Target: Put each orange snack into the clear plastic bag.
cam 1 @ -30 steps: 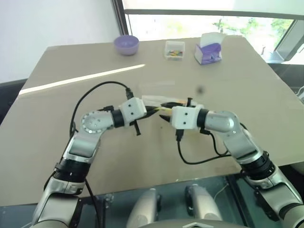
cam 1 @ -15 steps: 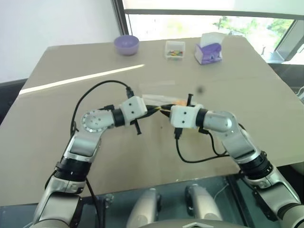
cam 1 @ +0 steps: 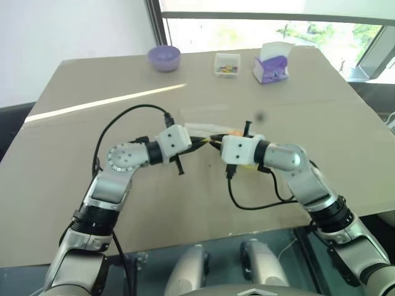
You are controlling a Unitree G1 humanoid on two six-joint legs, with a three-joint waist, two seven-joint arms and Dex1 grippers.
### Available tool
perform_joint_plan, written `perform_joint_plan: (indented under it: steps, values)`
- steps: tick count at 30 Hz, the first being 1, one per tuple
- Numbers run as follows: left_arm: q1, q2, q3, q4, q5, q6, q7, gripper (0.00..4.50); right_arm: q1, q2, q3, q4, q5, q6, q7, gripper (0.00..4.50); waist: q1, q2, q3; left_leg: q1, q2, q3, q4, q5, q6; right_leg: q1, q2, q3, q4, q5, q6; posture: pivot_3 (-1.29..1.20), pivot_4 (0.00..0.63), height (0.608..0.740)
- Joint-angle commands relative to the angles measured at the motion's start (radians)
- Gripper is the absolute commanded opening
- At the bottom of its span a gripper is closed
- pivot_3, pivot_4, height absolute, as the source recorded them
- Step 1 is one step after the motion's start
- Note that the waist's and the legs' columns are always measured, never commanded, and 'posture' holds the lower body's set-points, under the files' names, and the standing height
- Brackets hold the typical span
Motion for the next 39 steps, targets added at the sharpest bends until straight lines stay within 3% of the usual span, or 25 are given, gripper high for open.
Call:
perform_joint_plan:
  steps: [1, 17, 18, 29, 39]
  values:
    - [-0.018, -0.003, 0.017, -0.025, -0.015, -0.017, 0.002, 0.0, -0.011, 0.005, -0.016, -0.023, -0.002, 0.009, -0.01, 0.41, 0.0, 0.0, 0.0, 0.0, 0.0, 0.0, 0.0, 0.0, 0.0, 0.0, 0.0, 0.0, 0.0, 0.0, 0.0, 0.0, 0.15, 0.74]
    - [-0.012, -0.004, 0.014, -0.029, -0.015, -0.021, 0.001, 0.0, 0.0, 0.008, -0.016, -0.04, 0.003, 0.042, -0.009, 0.41, 0.0, 0.0, 0.0, 0.0, 0.0, 0.0, 0.0, 0.0, 0.0, 0.0, 0.0, 0.0, 0.0, 0.0, 0.0, 0.0, 0.15, 0.74]
    - [-0.011, -0.004, 0.014, -0.029, -0.015, -0.022, 0.001, 0.0, 0.0, 0.008, -0.016, -0.041, 0.003, 0.044, -0.009, 0.16, 0.0, 0.0, 0.0, 0.0, 0.0, 0.0, 0.0, 0.0, 0.0, 0.0, 0.0, 0.0, 0.0, 0.0, 0.0, 0.0, 0.15, 0.74]
    - [-0.007, -0.004, 0.014, -0.031, -0.012, -0.023, 0.005, 0.0, 0.006, 0.005, -0.02, -0.047, 0.0, 0.054, -0.015, 0.16, 0.0, 0.0, 0.0, 0.0, 0.0, 0.0, 0.0, 0.0, 0.0, 0.0, 0.0, 0.0, -0.001, 0.0, 0.0, 0.0, 0.15, 0.74]
    - [0.001, 0.011, 0.041, 0.012, 0.0, -0.032, 0.026, 0.0, 0.068, -0.071, -0.068, -0.072, -0.01, 0.079, -0.021, 0.16, 0.001, 0.0, 0.0, -0.001, 0.0, -0.001, 0.0, 0.0, 0.0, 0.0, 0.0, -0.001, -0.001, 0.0, 0.0, 0.0, 0.15, 0.74]
